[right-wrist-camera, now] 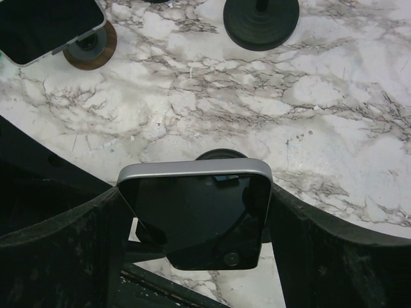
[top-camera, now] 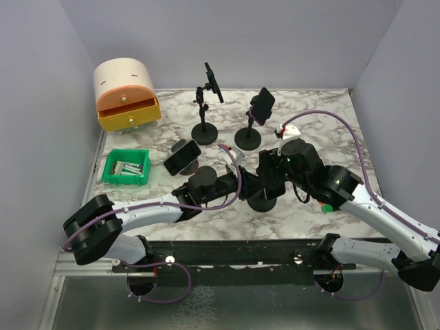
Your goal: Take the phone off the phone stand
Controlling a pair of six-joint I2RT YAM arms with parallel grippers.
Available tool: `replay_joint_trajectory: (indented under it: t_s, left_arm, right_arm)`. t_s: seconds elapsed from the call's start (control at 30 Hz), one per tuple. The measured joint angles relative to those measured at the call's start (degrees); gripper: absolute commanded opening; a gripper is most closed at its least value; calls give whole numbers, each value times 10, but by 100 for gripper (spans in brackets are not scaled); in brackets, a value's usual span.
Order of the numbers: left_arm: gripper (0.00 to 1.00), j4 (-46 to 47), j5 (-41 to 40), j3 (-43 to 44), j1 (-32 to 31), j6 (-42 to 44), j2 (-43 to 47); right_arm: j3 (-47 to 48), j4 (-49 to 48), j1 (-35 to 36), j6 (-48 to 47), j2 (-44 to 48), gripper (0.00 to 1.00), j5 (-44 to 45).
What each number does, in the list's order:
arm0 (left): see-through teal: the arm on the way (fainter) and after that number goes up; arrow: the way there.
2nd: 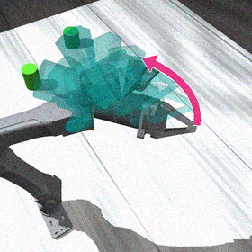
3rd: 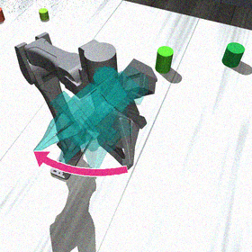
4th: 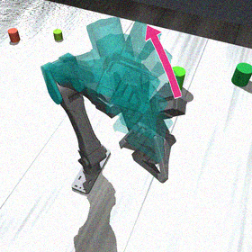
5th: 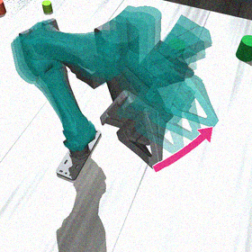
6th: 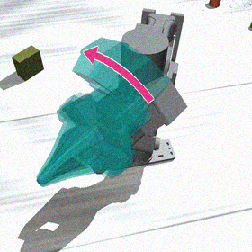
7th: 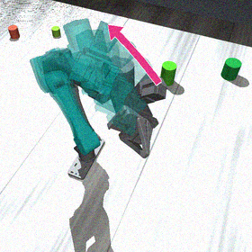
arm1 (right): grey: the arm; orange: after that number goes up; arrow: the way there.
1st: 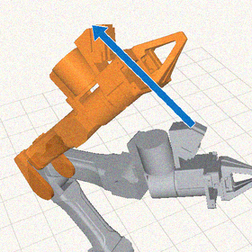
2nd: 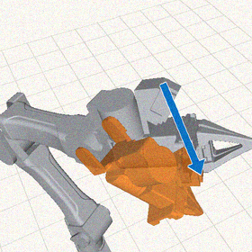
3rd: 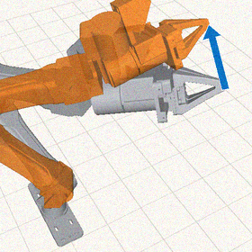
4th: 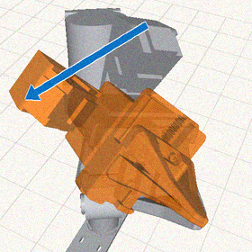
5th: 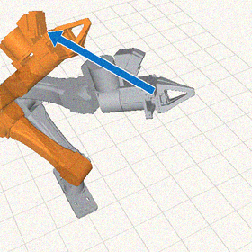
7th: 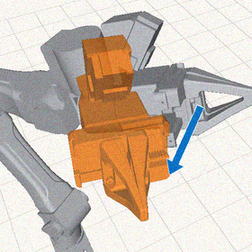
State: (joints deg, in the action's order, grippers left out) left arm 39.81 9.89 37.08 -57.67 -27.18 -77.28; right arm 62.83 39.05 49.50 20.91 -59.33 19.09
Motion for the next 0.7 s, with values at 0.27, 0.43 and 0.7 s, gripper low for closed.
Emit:
replay_joint_trajectory:
  t_s: [0.27, 0.43, 0.7]
  left_arm:
    - [0, 4, 1, -2, 0, 0, 0]
    - [0, 4, 1, -3, 0, 0, 1]
    - [14, 10, 1, -8, 0, 0, 3]
  right_arm:
    - [0, 2, 0, 1, 0, 87, 10]
    - [0, 2, 0, 1, -1, 78, 12]
    - [0, 2, 0, 0, -4, 45, 14]
